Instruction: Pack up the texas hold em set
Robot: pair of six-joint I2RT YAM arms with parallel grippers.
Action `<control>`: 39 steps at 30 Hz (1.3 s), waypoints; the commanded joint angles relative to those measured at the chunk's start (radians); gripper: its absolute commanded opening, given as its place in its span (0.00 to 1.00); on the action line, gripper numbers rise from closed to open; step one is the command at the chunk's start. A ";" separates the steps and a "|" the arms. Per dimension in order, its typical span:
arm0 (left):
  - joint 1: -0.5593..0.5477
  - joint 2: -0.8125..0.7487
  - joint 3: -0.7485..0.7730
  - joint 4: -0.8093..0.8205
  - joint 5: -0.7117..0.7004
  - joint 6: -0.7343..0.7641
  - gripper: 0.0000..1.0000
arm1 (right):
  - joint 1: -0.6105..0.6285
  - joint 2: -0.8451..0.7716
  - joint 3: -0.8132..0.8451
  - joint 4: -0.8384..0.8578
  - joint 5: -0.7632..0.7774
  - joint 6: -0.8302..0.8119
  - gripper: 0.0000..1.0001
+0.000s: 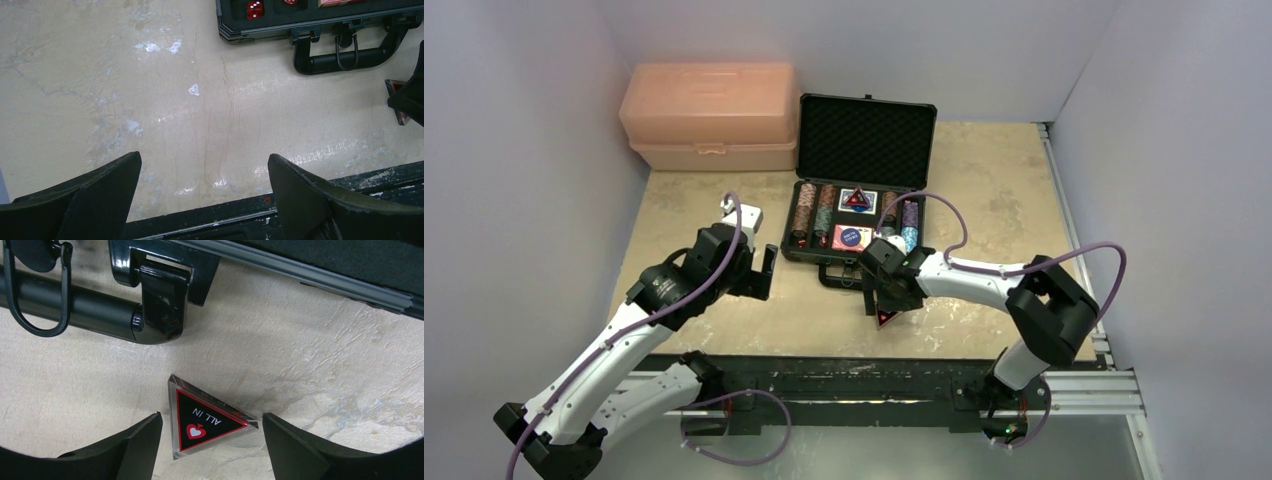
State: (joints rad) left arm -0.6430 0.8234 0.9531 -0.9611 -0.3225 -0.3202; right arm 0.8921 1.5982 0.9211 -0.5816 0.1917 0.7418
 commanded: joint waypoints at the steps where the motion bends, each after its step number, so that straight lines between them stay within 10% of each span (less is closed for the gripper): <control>1: -0.003 -0.010 -0.002 0.008 -0.016 0.016 0.98 | 0.010 0.002 -0.017 0.012 0.000 0.015 0.77; 39: -0.004 -0.016 -0.002 0.005 -0.018 0.016 0.98 | 0.015 -0.062 0.028 -0.004 0.056 -0.012 0.47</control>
State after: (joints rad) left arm -0.6430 0.8185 0.9527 -0.9611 -0.3229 -0.3202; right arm 0.9028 1.5913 0.9089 -0.5819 0.2184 0.7441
